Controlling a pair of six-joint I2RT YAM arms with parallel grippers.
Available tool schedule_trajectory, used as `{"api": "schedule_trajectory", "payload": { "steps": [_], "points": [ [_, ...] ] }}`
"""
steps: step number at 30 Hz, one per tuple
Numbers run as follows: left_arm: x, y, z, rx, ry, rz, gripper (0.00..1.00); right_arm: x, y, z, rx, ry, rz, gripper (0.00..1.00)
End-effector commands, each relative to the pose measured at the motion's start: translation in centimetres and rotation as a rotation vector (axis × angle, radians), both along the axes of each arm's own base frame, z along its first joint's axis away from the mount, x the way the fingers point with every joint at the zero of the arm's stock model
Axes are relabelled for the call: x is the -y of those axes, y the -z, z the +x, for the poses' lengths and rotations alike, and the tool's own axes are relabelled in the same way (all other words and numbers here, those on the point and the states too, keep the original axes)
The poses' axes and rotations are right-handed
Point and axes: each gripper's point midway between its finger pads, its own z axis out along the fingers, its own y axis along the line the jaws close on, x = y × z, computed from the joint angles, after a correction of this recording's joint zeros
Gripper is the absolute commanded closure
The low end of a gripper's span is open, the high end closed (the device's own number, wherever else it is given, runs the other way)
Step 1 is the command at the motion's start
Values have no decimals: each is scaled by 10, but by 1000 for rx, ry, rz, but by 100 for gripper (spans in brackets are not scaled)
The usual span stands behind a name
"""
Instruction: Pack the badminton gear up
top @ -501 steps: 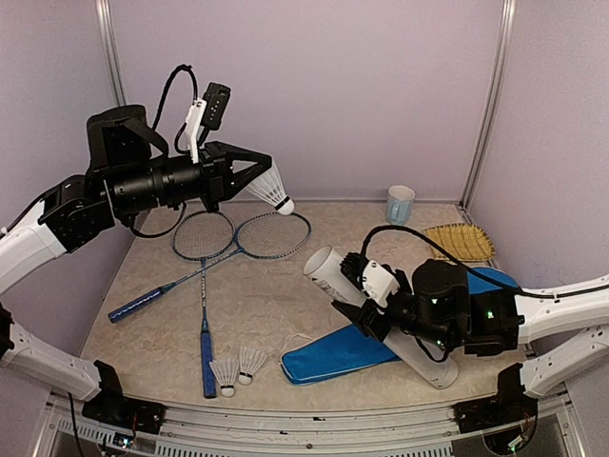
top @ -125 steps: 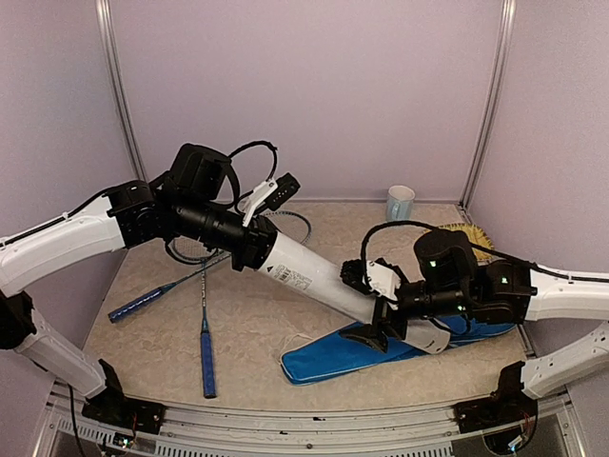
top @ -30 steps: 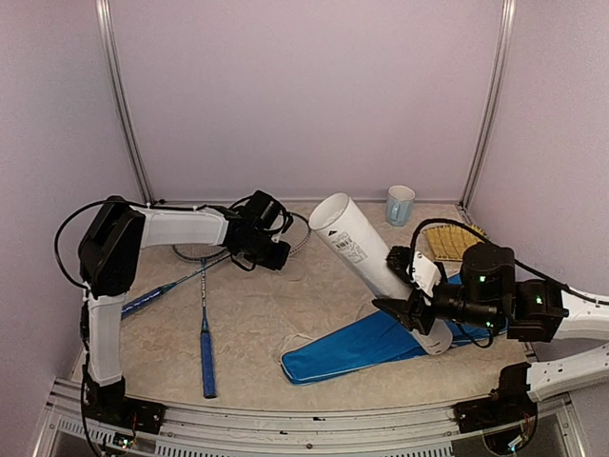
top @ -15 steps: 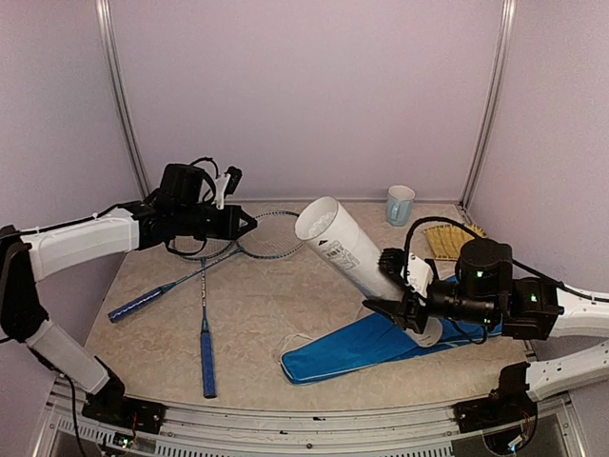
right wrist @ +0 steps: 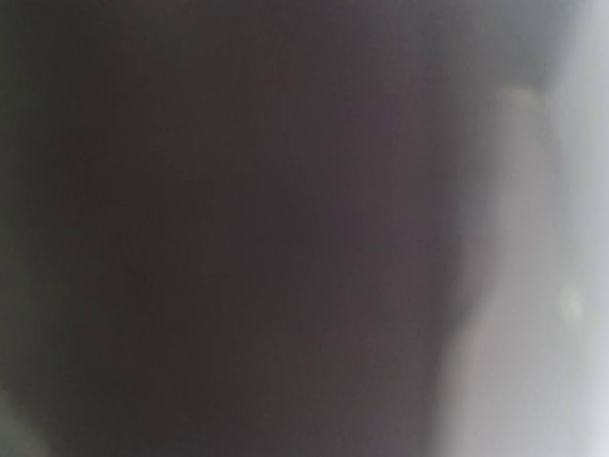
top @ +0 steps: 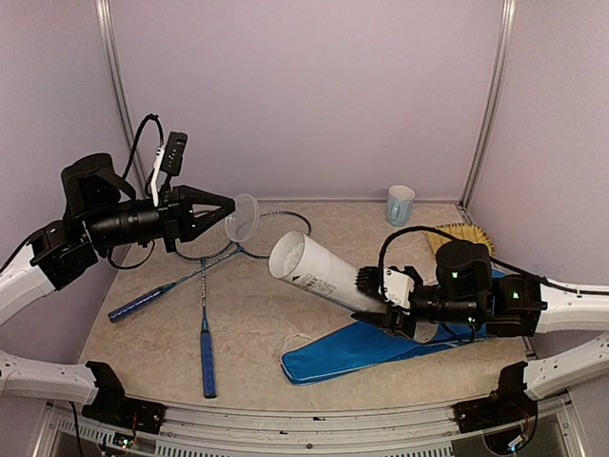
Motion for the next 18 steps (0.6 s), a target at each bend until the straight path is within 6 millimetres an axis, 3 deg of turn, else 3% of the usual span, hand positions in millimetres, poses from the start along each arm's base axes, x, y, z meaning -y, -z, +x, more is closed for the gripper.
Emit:
{"api": "schedule_trajectory", "payload": {
  "steps": [1, 12, 18],
  "points": [
    [8, 0, -21, 22, 54, 29, 100, -15, -28, 2, 48, -13, 42, 53],
    [41, 20, -37, -7, 102, 112, 100, -22, -26, 6, 58, 6, 12, 54],
    [43, 18, -35, 7, 71, 124, 100, -20, -21, 11, 48, 41, -1, 55]
  ]
}}
